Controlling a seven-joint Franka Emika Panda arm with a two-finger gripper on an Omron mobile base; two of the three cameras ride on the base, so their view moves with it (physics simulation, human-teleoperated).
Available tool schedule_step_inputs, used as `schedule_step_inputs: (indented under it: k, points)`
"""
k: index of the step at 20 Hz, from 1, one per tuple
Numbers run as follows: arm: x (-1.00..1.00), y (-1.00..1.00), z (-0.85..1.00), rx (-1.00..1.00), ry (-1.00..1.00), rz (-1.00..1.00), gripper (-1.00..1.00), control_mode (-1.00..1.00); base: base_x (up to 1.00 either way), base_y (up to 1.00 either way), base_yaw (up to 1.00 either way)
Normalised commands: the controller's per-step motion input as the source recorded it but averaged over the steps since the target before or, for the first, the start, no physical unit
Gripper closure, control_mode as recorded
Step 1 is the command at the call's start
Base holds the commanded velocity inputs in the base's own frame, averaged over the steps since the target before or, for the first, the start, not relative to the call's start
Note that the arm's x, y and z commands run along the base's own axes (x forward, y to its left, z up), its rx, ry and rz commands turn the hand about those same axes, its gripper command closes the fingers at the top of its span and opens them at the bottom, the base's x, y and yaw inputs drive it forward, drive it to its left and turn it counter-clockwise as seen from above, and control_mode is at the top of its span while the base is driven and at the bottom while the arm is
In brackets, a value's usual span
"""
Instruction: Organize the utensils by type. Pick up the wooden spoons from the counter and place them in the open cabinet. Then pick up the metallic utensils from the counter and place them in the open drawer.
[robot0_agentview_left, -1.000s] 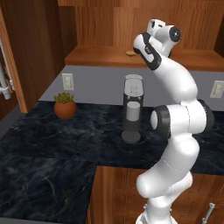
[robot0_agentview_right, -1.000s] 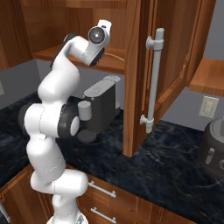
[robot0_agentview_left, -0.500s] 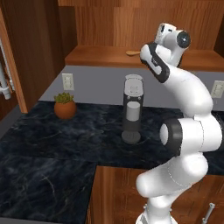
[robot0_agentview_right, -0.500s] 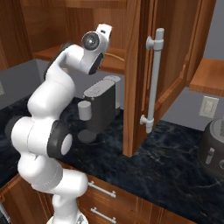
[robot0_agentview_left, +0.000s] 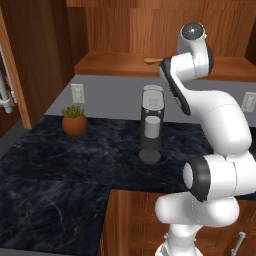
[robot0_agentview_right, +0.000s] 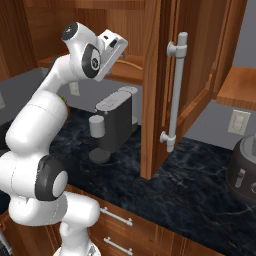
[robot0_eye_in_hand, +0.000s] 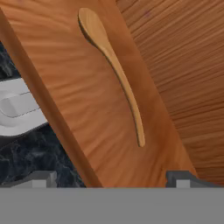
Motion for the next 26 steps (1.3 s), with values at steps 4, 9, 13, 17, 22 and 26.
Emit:
schedule_step_inputs:
  k: [4, 9, 13, 17, 22, 26]
  points:
    - [-0.94, 0.18, -0.01, 0.24, 0.29, -0.47, -1.0, -1.0, 0.0, 0.0, 0.0]
    - [-0.96, 0.06, -0.28, 0.31, 0.14, -0.42, -1.0, -1.0, 0.0, 0.0, 0.0]
    - [-0.97, 0.24, -0.71, 0.31, -0.06, -0.29, -1.0, -1.0, 0.0, 0.0, 0.0]
    - [-0.72, 0.25, -0.84, 0.29, -0.09, -0.08, -1.0, -1.0, 0.0, 0.0, 0.0]
    - [-0.64, 0.24, -0.77, 0.19, -0.12, 0.0, -1.0, -1.0, 0.0, 0.0, 0.0]
    - [-0.26, 0.2, -0.52, 0.02, 0.18, -0.04, -1.0, -1.0, 0.0, 0.0, 0.0]
